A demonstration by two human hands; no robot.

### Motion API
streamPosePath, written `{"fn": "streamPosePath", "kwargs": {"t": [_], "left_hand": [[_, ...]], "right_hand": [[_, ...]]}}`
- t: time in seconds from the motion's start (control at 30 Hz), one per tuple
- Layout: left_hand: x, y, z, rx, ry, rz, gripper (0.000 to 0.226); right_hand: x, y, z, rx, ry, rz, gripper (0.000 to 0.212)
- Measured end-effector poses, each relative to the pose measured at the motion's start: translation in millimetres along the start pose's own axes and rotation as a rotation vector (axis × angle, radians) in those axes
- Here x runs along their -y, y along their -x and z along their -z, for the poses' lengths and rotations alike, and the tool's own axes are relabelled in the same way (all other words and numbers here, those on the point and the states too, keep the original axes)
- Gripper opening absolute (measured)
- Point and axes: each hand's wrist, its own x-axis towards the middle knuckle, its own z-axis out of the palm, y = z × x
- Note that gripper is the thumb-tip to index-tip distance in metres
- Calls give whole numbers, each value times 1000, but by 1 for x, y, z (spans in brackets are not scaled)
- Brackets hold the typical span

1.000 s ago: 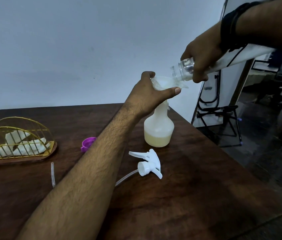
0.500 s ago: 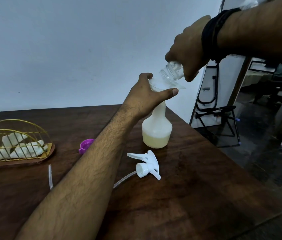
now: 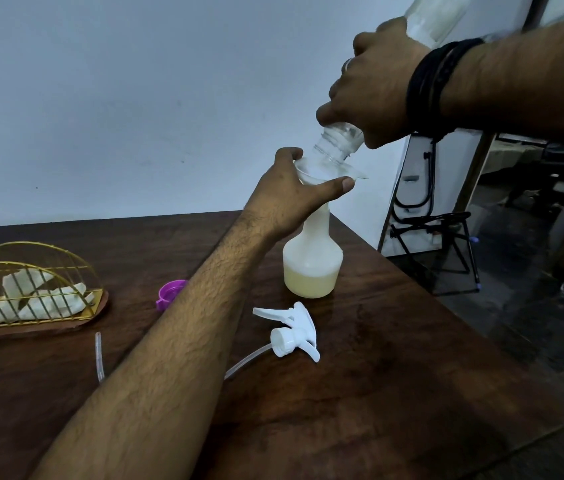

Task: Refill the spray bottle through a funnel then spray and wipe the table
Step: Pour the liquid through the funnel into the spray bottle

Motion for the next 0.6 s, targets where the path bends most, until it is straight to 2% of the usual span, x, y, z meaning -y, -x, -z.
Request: {"fn": "streamPosePath", "kwargs": {"t": [0.2,0.4,0.6], "left_hand": [[1,-2,-1,3,-17,-2,99],[2,-3,-1,1,-26,0,100],[0,-2,-1,-1,-23,1,99]], "right_hand": [[1,0,-15,-104,214,36,38],[0,-7,-24,-261,356,81,31],[0,-8,-27,-259,329,74,20]]}}
